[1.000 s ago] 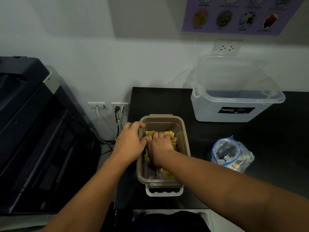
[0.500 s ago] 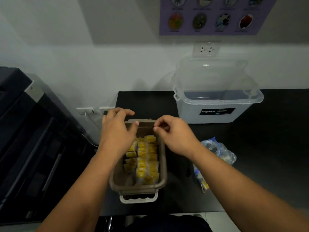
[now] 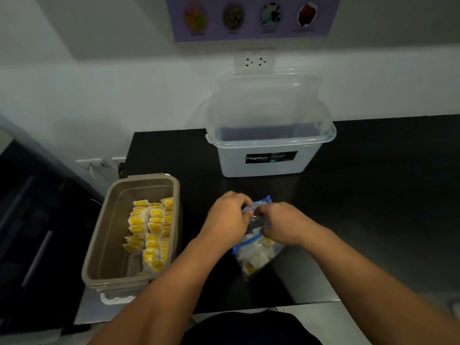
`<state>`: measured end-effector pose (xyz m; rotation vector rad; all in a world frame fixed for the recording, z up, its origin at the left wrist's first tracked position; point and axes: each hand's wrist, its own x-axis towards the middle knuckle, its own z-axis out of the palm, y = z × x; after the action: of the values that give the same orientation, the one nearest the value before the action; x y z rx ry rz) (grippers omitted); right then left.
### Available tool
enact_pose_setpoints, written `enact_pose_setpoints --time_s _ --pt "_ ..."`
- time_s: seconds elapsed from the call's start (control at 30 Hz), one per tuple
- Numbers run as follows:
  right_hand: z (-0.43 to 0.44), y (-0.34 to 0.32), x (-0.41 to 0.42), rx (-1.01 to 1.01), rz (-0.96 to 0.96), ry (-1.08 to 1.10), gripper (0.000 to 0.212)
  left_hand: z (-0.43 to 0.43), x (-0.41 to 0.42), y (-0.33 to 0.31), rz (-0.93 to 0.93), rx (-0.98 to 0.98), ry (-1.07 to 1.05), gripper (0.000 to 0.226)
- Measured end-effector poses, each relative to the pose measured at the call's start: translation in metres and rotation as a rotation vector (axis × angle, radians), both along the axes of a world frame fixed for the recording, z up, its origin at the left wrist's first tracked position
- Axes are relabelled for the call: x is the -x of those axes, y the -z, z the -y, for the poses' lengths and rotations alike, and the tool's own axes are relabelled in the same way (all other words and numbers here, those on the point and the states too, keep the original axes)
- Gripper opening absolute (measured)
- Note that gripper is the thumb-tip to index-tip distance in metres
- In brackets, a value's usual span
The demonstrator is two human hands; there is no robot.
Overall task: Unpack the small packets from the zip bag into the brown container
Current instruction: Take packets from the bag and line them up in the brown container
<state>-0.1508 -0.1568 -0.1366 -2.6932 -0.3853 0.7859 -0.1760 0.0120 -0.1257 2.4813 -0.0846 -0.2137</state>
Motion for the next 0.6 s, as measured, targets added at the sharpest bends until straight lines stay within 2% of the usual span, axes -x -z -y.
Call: enact_pose_setpoints --time_s 0.13,0.23,0.33,0.5,0.6 --pt "0.015 0.022 0.007 0.109 0.044 -0.061 0.049 0.025 -0.007 0.04 -0.194 0.009 0.044 0.017" --pt "0.027 0.035 0.012 0.158 0.085 -0.102 0.036 0.036 -0.003 0.061 -0.257 -0.046 0.004 0.007" --pt "0.037 0.05 0.017 0.154 0.142 -0.13 0.023 0.046 0.005 0.074 -0.218 -0.104 -0.082 0.019" --pt "0.046 0.075 0.028 0.133 0.253 -0.111 0.022 0.062 0.004 0.086 -0.274 -0.226 -0.148 0.039" --pt "0.052 0.085 0.034 0.062 0.366 -0.111 0.018 0.07 0.003 0.085 -0.283 -0.254 -0.126 0.034"
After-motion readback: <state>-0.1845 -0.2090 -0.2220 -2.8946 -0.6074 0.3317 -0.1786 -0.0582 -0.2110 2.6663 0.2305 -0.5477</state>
